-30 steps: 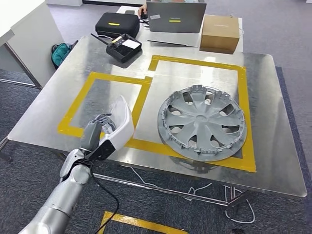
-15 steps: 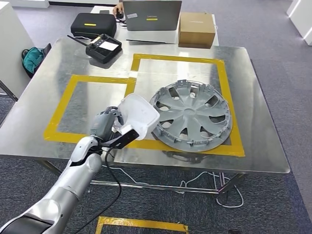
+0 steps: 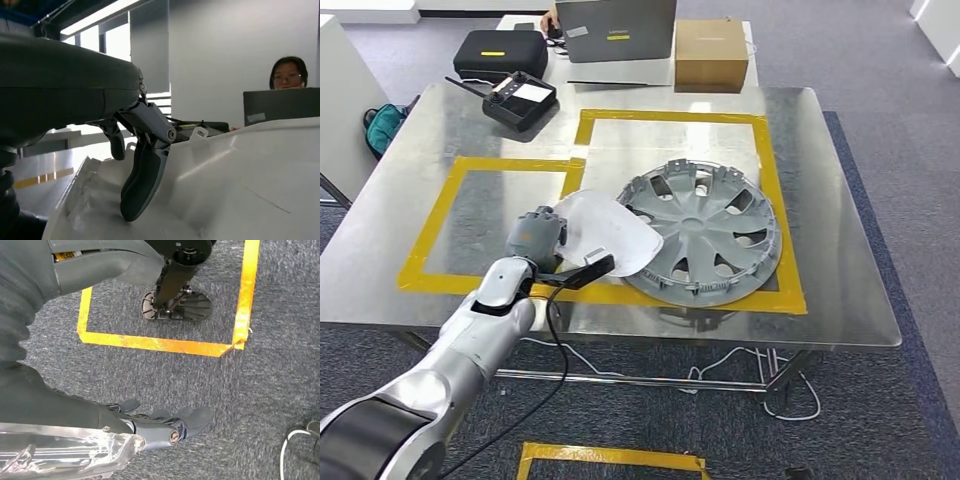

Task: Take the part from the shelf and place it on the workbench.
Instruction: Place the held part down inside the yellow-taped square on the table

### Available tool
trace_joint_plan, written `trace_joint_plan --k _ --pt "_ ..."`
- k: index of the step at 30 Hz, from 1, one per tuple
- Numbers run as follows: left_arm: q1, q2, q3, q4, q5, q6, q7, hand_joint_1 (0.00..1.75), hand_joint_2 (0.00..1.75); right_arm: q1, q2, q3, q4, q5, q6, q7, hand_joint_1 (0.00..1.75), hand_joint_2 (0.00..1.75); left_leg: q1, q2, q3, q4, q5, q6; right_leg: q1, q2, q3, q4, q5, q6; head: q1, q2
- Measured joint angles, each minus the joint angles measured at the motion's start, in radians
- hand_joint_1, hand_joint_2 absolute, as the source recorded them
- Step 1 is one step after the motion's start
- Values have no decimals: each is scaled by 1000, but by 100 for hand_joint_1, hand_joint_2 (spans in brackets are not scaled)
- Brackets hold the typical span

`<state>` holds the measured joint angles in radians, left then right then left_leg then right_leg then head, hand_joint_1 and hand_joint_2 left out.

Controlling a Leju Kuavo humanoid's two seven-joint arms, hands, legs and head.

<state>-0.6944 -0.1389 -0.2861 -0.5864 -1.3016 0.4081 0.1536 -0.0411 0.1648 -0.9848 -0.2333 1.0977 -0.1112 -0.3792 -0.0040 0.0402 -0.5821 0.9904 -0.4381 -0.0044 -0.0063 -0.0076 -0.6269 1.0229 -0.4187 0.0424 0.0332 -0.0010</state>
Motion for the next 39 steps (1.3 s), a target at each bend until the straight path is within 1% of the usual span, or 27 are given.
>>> trace_joint_plan --k 3,7,14,23,27,30,33,37,39 --pt "-38 24 -4 47 -59 -6 78 175 175 2 0 1 2 13 2 9 0 175 0 0 0 0 2 -4 0 0 0 0 3 -3 0 0" --pt "-81 76 -2 98 -82 -21 126 175 175 6 0 3 5 24 5 24 0 175 0 0 0 0 3 -6 0 0 0 0 5 -4 0 0" --pt "-105 166 29 147 -73 -46 142 175 175 11 0 4 10 35 4 36 0 175 0 0 0 0 6 -7 0 0 0 0 6 -4 0 0" --pt "-113 227 67 182 -79 -90 168 175 175 12 0 5 12 46 3 41 0 175 0 0 0 0 6 -7 0 1 -1 0 8 -6 0 0" --pt "-114 245 79 195 -89 -109 178 0 175 13 0 7 13 51 0 36 0 0 0 0 0 0 6 -7 0 0 -1 0 8 -6 0 0" --pt "-115 250 85 201 -98 -113 176 0 175 13 0 9 13 55 -2 33 0 0 0 0 0 0 6 -7 0 0 -1 0 8 -6 0 0" --pt "-117 249 95 204 -103 -94 166 0 175 13 0 10 14 61 -2 34 0 0 0 0 0 0 7 -8 0 0 -1 0 8 -6 0 0" --pt "-120 247 106 205 -106 -75 155 0 0 13 0 11 14 64 -2 36 0 0 0 0 0 0 7 -8 0 0 -1 0 8 -6 0 0" --pt "-121 245 109 206 -108 -62 145 0 0 13 0 11 14 66 -2 39 0 0 0 0 0 0 7 -8 0 0 -1 0 8 -6 0 0"
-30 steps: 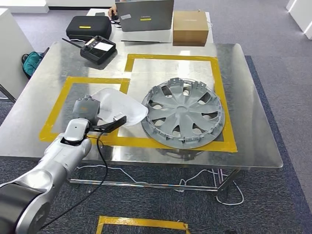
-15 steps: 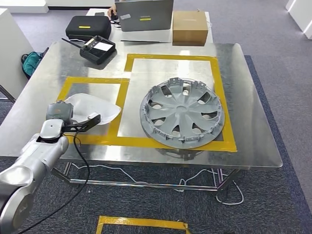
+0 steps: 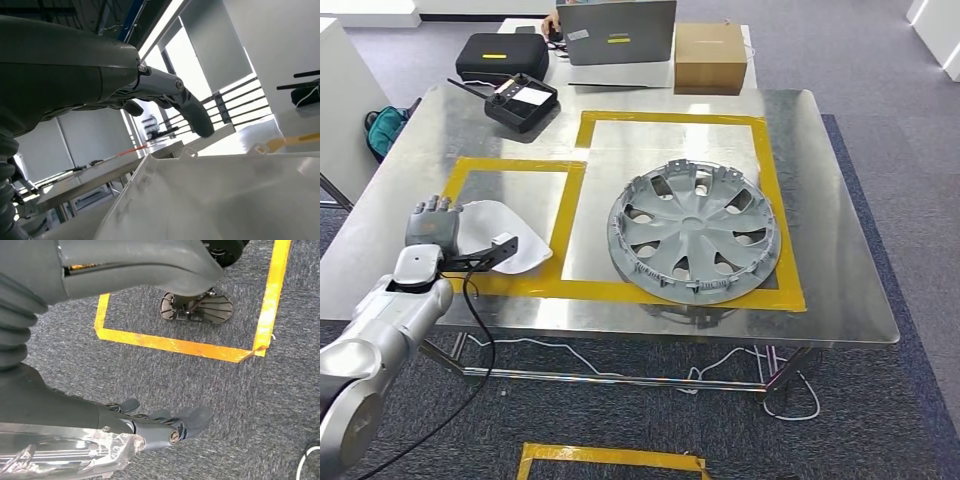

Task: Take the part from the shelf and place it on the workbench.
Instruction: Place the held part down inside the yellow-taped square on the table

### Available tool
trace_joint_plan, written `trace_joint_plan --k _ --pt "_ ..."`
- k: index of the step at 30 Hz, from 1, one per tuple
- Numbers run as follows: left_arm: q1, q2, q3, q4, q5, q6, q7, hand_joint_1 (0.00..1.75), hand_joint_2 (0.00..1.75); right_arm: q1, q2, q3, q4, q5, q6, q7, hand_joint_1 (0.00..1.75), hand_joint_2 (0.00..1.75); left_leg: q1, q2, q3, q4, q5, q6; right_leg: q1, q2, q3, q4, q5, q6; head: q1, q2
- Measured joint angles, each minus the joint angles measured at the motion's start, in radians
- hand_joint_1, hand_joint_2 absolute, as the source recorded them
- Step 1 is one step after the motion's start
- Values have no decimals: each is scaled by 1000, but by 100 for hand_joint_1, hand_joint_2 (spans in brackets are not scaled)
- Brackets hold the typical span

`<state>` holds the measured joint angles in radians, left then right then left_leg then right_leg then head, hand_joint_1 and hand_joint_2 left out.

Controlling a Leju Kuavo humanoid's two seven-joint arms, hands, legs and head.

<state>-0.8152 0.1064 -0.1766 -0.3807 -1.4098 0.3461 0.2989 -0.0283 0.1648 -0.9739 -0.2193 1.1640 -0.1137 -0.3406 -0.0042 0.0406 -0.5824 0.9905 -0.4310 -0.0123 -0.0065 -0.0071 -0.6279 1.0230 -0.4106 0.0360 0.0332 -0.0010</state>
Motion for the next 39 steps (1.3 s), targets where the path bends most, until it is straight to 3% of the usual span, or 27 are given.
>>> trace_joint_plan --k 8,14,19,24,28,30,33,34,35,36,38,39 --pt "-1 -17 25 0 -2 47 -54 0 0 0 0 0 0 2 0 3 0 0 0 0 0 0 0 0 0 0 0 0 0 0 0 0" --pt "19 -37 62 -24 55 175 -195 0 0 1 4 -1 2 -1 -4 6 0 0 0 0 0 0 0 0 0 0 0 0 0 0 0 0" --pt "101 -53 93 -120 122 243 -302 0 0 5 13 -3 3 -8 -11 13 0 0 -1 0 0 1 -1 1 -1 0 0 -1 0 0 0 0" --pt "217 -59 110 -272 165 248 -335 0 0 12 26 -12 4 -12 -19 13 0 0 -5 0 -2 4 -6 9 -5 0 1 -2 1 4 0 0" --pt "279 -58 119 -364 187 252 -346 0 0 14 35 -18 4 -13 -23 10 0 0 -5 1 -1 -3 3 21 -8 0 0 -4 1 17 0 0" --pt "300 -58 121 -397 196 258 -351 0 0 15 35 -22 4 -15 -26 8 0 0 3 4 3 -15 15 29 -6 3 -18 39 -36 26 1 0" --pt "342 -59 124 -444 215 265 -364 0 0 17 36 -30 4 -19 -31 6 0 0 9 6 0 -18 19 31 -10 4 -87 224 -139 36 3 0" --pt "360 -59 126 -461 225 268 -371 0 0 19 36 -32 4 -20 -33 6 0 0 10 7 -1 -18 20 30 -12 4 -98 264 -151 40 2 0" --pt "379 -59 129 -480 238 271 -379 0 0 20 36 -35 4 -21 -34 6 0 0 12 7 -2 -18 21 28 -14 4 -92 266 -144 43 3 0" --pt "399 -60 132 -501 252 275 -388 0 0 21 36 -37 4 -22 -36 6 0 0 16 7 -2 -17 22 24 -16 3 -65 226 -120 46 2 0" --pt "437 -61 141 -549 289 280 -413 0 0 21 39 -42 4 -23 -38 7 0 0 20 7 -5 -11 23 11 -19 -3 19 88 -69 54 5 0" --pt "455 -60 148 -574 315 281 -430 0 0 20 41 -44 4 -23 -41 7 0 0 20 7 -7 -7 23 3 -19 -4 48 39 -55 51 6 0"
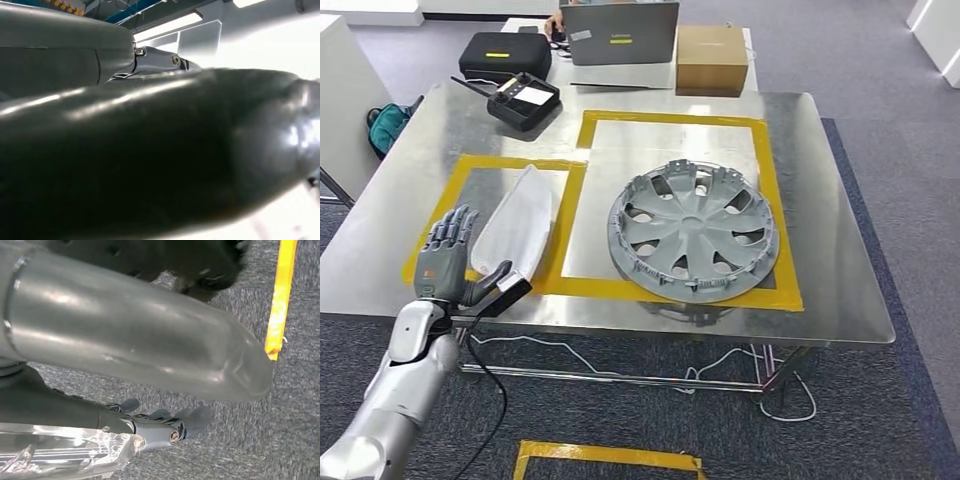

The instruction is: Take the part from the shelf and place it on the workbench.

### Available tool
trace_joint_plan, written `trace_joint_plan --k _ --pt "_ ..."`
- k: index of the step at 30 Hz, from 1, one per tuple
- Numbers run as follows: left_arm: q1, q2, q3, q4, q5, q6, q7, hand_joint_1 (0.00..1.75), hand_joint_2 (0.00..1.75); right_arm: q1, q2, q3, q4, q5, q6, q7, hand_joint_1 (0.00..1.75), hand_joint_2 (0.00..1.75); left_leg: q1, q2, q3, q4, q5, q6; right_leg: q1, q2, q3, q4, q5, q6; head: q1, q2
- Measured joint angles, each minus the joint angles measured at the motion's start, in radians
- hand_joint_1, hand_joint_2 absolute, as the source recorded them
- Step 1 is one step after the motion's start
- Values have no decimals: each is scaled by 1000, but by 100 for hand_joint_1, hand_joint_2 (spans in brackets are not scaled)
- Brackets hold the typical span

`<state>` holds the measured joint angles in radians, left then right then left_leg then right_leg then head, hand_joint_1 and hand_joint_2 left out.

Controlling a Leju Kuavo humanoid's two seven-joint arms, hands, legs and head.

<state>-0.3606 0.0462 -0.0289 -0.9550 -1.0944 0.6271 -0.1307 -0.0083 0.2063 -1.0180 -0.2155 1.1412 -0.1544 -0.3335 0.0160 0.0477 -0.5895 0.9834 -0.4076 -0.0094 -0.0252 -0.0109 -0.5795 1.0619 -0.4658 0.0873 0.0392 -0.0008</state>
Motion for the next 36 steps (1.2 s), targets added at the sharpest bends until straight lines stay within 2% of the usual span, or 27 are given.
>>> trace_joint_plan --k 1,4,5,6,7,9,10,12,14,16,18,20,21,22,23,25,26,27,28,29,30,31,32,33,34,36 --pt "17 0 6 -26 30 1 -19 0 0 -1 3 -2 0 0 -4 1 0 0 -2 0 -3 4 1 -8 0 0 15 -26 2 -6 0 0" --pt "61 -3 22 -86 97 2 -62 0 0 -1 8 -11 0 -1 -17 4 0 0 -1 -1 -8 7 7 -25 1 11 3 -26 4 -39 -3 0" --pt "74 -4 26 -101 108 2 -70 0 0 -1 9 -13 0 -1 -20 4 0 0 1 -5 -14 16 -6 -30 1 14 -4 -26 9 -50 -3 0" --pt "86 -4 31 -114 122 3 -81 0 0 -2 10 -15 0 -1 -22 4 0 0 2 -13 -26 43 -35 -34 2 16 -12 -27 16 -61 -4 0" --pt "98 -5 37 -127 142 4 -95 0 0 -3 11 -16 0 -1 -24 3 0 0 2 -23 -45 92 -78 -36 2 19 -22 -27 24 -70 -6 0" --pt "115 -6 47 -146 176 7 -119 0 0 -4 12 -17 0 -1 -26 2 0 0 1 -37 -79 189 -149 -38 4 23 -38 -27 35 -78 -10 0" --pt "119 -6 49 -149 185 7 -125 0 0 -5 13 -18 0 -1 -26 2 0 0 1 -39 -89 216 -164 -38 5 23 -42 -27 38 -79 -11 0" --pt "121 -6 50 -151 188 7 -127 0 0 -5 13 -18 0 -1 -26 2 0 0 1 -39 -92 226 -170 -38 5 24 -43 -27 39 -79 -11 0" --pt "142 -9 58 -166 238 12 -160 0 0 -4 13 -20 0 -1 -27 -2 0 0 0 -41 -97 267 -184 -34 8 28 -55 -27 48 -79 -12 0" --pt "199 -24 97 -215 423 12 -282 0 0 -3 18 -31 0 -3 -27 -15 0 0 -8 -47 7 162 -158 -15 13 39 -88 -26 80 -74 -13 0" --pt "246 -42 146 -254 605 -4 -399 0 0 -3 23 -41 0 -4 -24 -24 0 0 -18 -51 117 8 -119 2 16 46 -109 -31 114 -61 -16 0" --pt "266 -55 180 -258 686 -28 -445 0 0 -1 24 -47 0 -2 -18 -26 0 0 -20 -49 113 -7 -106 10 15 46 -109 -43 133 -47 -20 0" --pt "275 -63 196 -258 720 -39 -465 0 0 1 24 -50 0 0 -16 -25 0 0 -19 -47 105 -9 -96 18 14 42 -115 -41 124 -41 -22 0" --pt "284 -71 214 -258 756 -53 -486 0 0 4 24 -53 0 2 -15 -24 0 0 -18 -45 95 -11 -83 25 14 36 -125 -23 98 -37 -20 0" --pt "292 -78 231 -257 791 -68 -504 0 0 6 24 -55 0 4 -14 -23 0 0 -15 -43 82 -12 -71 31 14 29 -141 17 53 -33 -18 0" --pt "310 -90 266 -254 843 -95 -525 0 0 8 25 -58 0 8 -13 -22 0 0 -16 -39 55 -11 -49 36 14 20 -173 146 -48 -27 -15 0" --pt "317 -95 281 -251 859 -104 -528 0 0 8 25 -58 0 9 -12 -22 0 0 -17 -37 40 -11 -37 36 15 19 -179 206 -73 -24 -15 0" --pt "323 -99 294 -248 866 -109 -528 0 0 8 25 -58 0 10 -12 -22 0 0 -18 -35 25 -10 -26 36 15 19 -172 239 -75 -24 -15 0" --pt "327 -102 304 -246 869 -112 -529 0 0 8 25 -59 0 10 -12 -22 0 0 -18 -34 11 -9 -15 35 16 19 -147 238 -59 -25 -15 0" --pt "330 -105 312 -244 872 -114 -529 0 0 8 25 -59 0 10 -12 -22 0 0 -19 -33 -3 -9 -4 33 17 19 -102 199 -35 -29 -15 0" --pt "331 -108 319 -242 874 -114 -529 0 0 6 25 -59 0 10 -12 -21 0 0 -19 -33 -13 -8 5 31 20 17 -43 130 -20 -36 -15 0" --pt "332 -110 325 -240 877 -115 -529 0 0 4 25 -59 0 11 -12 -21 0 0 -20 -33 -21 -7 14 27 24 14 22 47 -21 -44 -16 0" --pt "332 -113 332 -237 883 -118 -529 0 0 1 25 -59 0 12 -12 -20 0 0 -20 -32 -25 -8 22 22 28 12 70 -21 -28 -50 -17 0" --pt "332 -116 340 -231 891 -121 -529 0 0 -1 25 -59 -1 14 -11 -20 0 0 -18 -30 -26 -9 30 17 33 10 98 -66 -38 -56 -15 0" --pt "332 -119 352 -223 902 -127 -529 0 0 -2 25 -59 -1 17 -11 -18 0 0 -16 -28 -27 -13 39 10 36 10 106 -89 -40 -59 -14 0" --pt "333 -125 379 -197 929 -143 -530 0 0 1 26 -60 -1 24 -8 -15 0 0 -13 -28 -33 -20 48 -2 35 10 93 -102 -18 -70 -12 0"
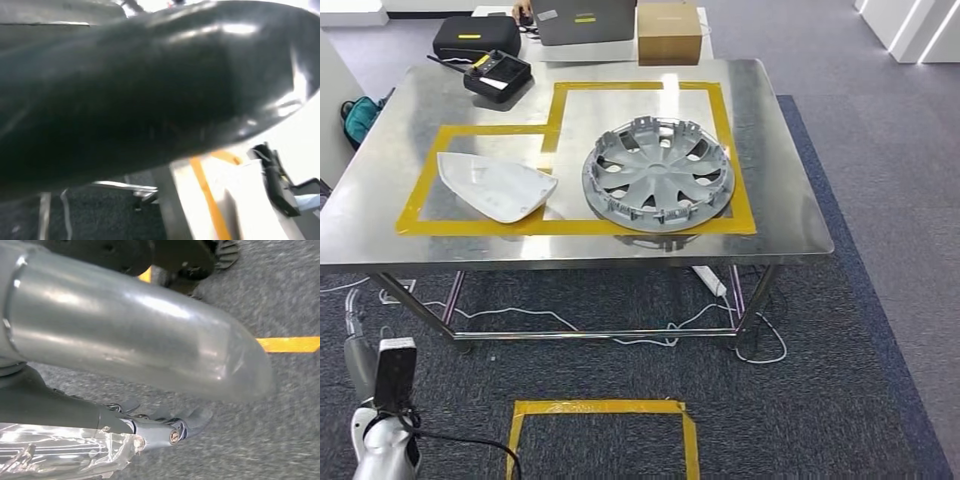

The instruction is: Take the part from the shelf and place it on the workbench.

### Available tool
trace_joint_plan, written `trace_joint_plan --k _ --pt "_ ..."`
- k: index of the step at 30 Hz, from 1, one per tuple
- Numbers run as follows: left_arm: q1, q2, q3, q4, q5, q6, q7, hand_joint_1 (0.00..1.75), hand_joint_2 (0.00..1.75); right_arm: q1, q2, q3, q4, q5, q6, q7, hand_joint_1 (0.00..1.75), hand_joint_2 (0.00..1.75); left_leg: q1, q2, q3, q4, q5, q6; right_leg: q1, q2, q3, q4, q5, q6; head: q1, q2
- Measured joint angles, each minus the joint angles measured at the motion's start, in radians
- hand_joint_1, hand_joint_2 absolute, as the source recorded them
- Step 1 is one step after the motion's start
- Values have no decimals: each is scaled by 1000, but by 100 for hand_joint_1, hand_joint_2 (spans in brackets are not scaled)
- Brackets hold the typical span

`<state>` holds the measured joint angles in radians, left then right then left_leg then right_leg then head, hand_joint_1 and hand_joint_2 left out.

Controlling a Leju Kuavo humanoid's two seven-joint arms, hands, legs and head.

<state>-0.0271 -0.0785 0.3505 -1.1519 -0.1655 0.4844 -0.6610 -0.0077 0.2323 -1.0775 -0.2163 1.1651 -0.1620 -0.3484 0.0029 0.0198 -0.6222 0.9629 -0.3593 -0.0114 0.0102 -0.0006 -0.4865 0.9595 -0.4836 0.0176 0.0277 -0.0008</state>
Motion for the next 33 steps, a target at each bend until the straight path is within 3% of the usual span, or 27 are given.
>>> trace_joint_plan --k 1,3,5,6,7,8,10,11,12,15,16,17,20,21,22,23,25,26,28,30,31,32,33 --pt "1 -2 16 17 15 -10 -1 0 0 1 0 0 0 5 2 2 0 0 0 -4 -8 9 -18 -6 -3 -1 -5 -7 14 -8 -2 0" --pt "2 -4 50 60 44 -31 -1 0 0 3 1 -1 0 16 6 3 0 0 4 -12 -38 94 -101 -17 -9 -1 -20 -13 39 -17 -9 0" --pt "2 -6 84 116 65 -47 -1 0 0 7 1 -1 0 28 10 6 0 0 9 -15 -73 228 -181 -28 -12 -1 -44 -10 55 -15 -13 0" --pt "2 -6 99 150 72 -51 -1 0 0 8 1 -1 0 34 12 7 0 0 12 -15 -76 268 -195 -33 -15 -1 -57 -6 61 -11 -14 0" --pt "1 -7 113 183 79 -56 -1 0 0 9 1 -1 0 40 13 9 0 0 16 -15 -62 272 -190 -38 -19 -1 -70 0 67 -6 -14 0" --pt "-1 -7 129 222 88 -65 -1 0 0 9 1 -1 0 46 15 10 0 0 20 -15 -28 235 -170 -44 -24 -1 -84 8 72 -1 -14 0" --pt "-11 -4 162 307 108 -94 -1 0 0 7 0 -1 0 57 18 10 0 0 29 -18 68 98 -132 -59 -33 1 -110 26 79 14 -16 0" --pt "-17 -3 178 354 116 -111 -1 0 0 6 -1 -1 0 62 19 10 0 0 31 -23 100 48 -122 -59 -35 2 -120 34 83 22 -17 0" --pt "-22 -1 194 404 120 -125 -1 0 0 5 -1 -1 0 66 20 10 0 0 31 -29 116 20 -122 -54 -35 5 -127 40 86 30 -19 0" --pt "-28 5 232 553 109 -152 7 0 0 6 -2 -1 0 73 28 9 0 0 27 -35 101 26 -120 -20 -38 13 -134 45 99 49 -18 0" --pt "-29 6 239 598 99 -160 19 0 0 8 -2 -1 0 74 32 8 0 0 26 -32 93 28 -113 -9 -40 12 -140 54 84 53 -17 0" --pt "-28 7 244 642 88 -168 36 0 0 9 -2 -2 0 76 35 7 0 0 25 -29 83 28 -104 2 -40 10 -151 81 50 56 -15 0" --pt "-19 9 250 738 60 -182 87 0 0 7 -3 -2 1 80 38 3 0 0 18 -23 42 28 -70 19 -33 7 -199 267 -104 54 -10 0" --pt "-14 10 251 760 52 -184 102 0 0 6 -3 -2 1 80 38 2 0 0 14 -21 26 28 -58 21 -31 7 -203 322 -129 52 -10 0" --pt "-12 10 251 779 44 -185 117 0 0 6 -3 -3 1 80 37 2 0 0 10 -19 10 29 -46 23 -29 7 -194 350 -130 48 -10 0" --pt "-10 9 251 797 33 -184 137 0 0 6 -3 -3 1 81 36 2 0 0 6 -19 -5 29 -34 23 -25 7 -168 342 -112 42 -10 0" --pt "-9 6 249 831 3 -173 194 0 0 4 -3 -4 1 82 34 0 0 0 1 -19 -30 29 -11 21 -16 7 -64 228 -65 25 -11 0" --pt "-7 4 247 846 -12 -167 228 0 0 1 -3 -4 1 83 34 -1 0 0 -1 -19 -39 30 0 18 -11 7 1 141 -62 17 -11 0" --pt "-3 0 243 869 -35 -157 281 0 0 -4 -3 -4 1 85 35 -3 0 0 -2 -16 -45 26 24 9 -3 8 71 27 -76 10 -12 0" --pt "-2 -2 240 884 -44 -154 303 0 0 -5 -3 -4 1 86 35 -4 0 0 0 -16 -47 17 50 -2 -1 7 63 10 -67 5 -10 0" --pt "-1 -3 240 891 -47 -153 311 0 0 -4 -2 -5 1 86 36 -4 0 0 1 -17 -51 18 43 -7 -2 5 53 9 -56 -1 -9 0" --pt "1 -4 239 898 -52 -154 324 0 0 -2 -2 -5 2 87 36 -3 0 0 2 -18 -58 34 13 -13 -4 3 41 9 -42 -8 -11 0" --pt "3 -5 236 905 -60 -156 343 0 0 -1 -2 -6 2 88 38 -3 0 0 3 -19 -67 70 -39 -18 -7 1 25 8 -26 -15 -15 0"
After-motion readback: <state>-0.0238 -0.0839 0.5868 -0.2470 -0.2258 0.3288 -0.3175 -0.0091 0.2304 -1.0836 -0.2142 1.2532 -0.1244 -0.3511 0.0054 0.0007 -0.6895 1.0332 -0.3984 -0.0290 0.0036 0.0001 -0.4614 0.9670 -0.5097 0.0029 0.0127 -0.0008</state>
